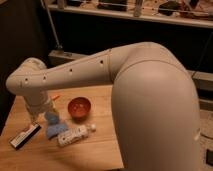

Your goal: Place the white sponge in the ceramic bowl

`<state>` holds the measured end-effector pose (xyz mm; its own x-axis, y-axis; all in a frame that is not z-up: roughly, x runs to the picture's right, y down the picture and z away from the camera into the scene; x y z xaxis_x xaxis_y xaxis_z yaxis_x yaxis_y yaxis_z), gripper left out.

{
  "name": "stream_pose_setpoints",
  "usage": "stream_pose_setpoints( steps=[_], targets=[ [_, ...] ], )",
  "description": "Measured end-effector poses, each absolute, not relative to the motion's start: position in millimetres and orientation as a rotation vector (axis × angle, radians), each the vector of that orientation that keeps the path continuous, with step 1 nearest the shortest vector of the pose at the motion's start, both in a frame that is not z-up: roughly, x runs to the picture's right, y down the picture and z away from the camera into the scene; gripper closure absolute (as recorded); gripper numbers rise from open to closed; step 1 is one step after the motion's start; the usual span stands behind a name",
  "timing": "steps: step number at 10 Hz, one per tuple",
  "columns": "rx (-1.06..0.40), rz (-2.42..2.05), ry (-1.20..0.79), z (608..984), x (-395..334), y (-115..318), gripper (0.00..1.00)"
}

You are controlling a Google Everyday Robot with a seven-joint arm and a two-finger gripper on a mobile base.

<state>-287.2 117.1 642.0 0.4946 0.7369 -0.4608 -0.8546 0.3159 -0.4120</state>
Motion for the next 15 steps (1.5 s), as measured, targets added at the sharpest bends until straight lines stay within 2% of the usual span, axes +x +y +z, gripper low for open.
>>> stream_pose_setpoints(
  steps=[5,11,15],
  targets=[
    [-0.65,0.9,0.056,644.7,-301.8,116.0,0.35],
    [-0.665,0.515,-0.134,661.5,-243.1,92.4,0.35],
    [-0.674,0.457,-0.17,663.3,-234.6,88.3,0.35]
  ],
)
